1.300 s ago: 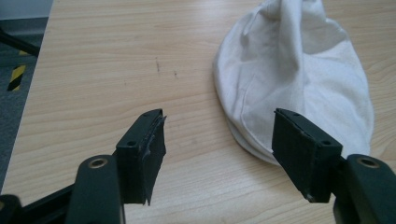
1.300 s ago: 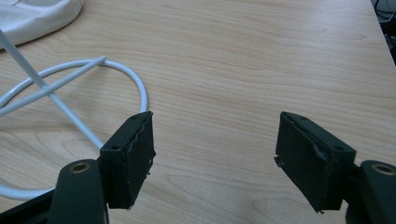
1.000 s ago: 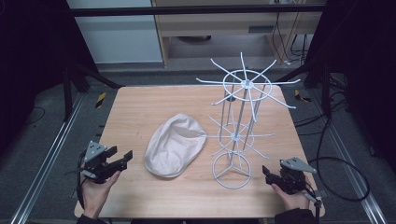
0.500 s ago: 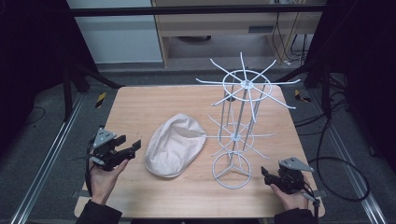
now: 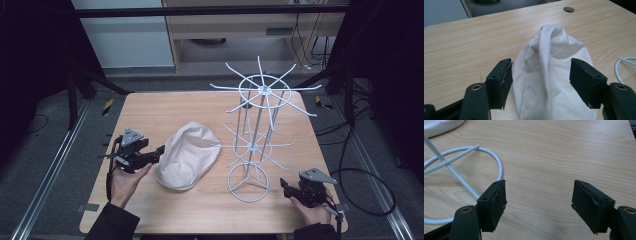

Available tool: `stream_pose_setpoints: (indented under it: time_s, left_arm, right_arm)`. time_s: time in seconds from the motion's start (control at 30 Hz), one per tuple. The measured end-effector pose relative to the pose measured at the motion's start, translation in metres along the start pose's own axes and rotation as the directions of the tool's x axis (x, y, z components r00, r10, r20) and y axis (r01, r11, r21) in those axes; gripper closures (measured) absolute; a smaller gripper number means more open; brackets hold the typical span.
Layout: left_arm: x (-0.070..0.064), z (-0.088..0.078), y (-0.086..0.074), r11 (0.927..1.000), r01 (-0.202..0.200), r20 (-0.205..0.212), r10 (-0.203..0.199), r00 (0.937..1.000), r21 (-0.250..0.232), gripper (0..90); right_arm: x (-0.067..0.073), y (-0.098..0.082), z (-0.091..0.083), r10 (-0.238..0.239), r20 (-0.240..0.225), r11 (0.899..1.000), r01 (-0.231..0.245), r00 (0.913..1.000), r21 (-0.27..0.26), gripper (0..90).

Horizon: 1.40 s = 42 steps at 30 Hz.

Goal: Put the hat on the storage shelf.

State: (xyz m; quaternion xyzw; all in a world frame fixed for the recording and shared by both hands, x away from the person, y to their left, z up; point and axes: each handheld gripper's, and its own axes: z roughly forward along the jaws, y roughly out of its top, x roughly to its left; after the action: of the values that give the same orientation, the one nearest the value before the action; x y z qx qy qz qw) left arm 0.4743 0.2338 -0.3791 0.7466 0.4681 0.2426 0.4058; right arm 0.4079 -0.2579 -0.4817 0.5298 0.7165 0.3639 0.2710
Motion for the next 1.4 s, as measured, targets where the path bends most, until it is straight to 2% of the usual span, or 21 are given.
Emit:
stream_pose_setpoints:
  time_s: [0.3, 0.57, 0.73, 0.9, 0.97, 1.2, 1.4]
  left_arm:
    - [-0.007, 0.019, 0.010, 0.9985, -0.026, -0.004, 0.026, 0.9997, 0.048, 34.6]
    - [-0.013, 0.037, 0.014, 0.9913, -0.065, -0.009, 0.067, 0.9977, 0.114, 35.9]
    - [-0.011, 0.046, 0.015, 0.9905, -0.048, -0.001, 0.049, 0.9988, 0.129, 38.5]
    - [-0.012, 0.057, 0.016, 0.9860, -0.057, 0.005, 0.057, 0.9983, 0.156, 41.6]
    - [-0.013, 0.062, 0.016, 0.9824, -0.075, -0.007, 0.077, 0.9970, 0.171, 42.5]
    - [-0.014, 0.076, 0.016, 0.9774, -0.074, -0.006, 0.077, 0.9970, 0.198, 48.3]
    - [-0.014, 0.087, 0.014, 0.9684, -0.085, -0.010, 0.090, 0.9959, 0.234, 53.3]
  right_arm:
    - [-0.001, 0.000, 0.000, 0.006, -0.003, 1.000, -0.006, 1.0000, 0.003, 27.7]
    - [-0.002, 0.000, 0.001, 0.000, -0.004, 1.000, 0.000, 1.0000, 0.006, 28.2]
    - [-0.002, 0.000, 0.001, 0.005, -0.009, 1.000, -0.005, 0.9999, 0.009, 28.7]
    - [-0.002, 0.000, 0.002, 0.001, -0.015, 1.000, -0.001, 0.9999, 0.010, 29.9]
    - [-0.002, 0.000, 0.002, 0.001, -0.014, 1.000, -0.001, 0.9999, 0.010, 30.3]
    - [-0.003, -0.001, 0.002, 0.002, -0.015, 1.000, -0.002, 0.9999, 0.010, 31.3]
    - [-0.003, -0.001, 0.002, 0.001, -0.018, 1.000, -0.001, 0.9998, 0.011, 31.8]
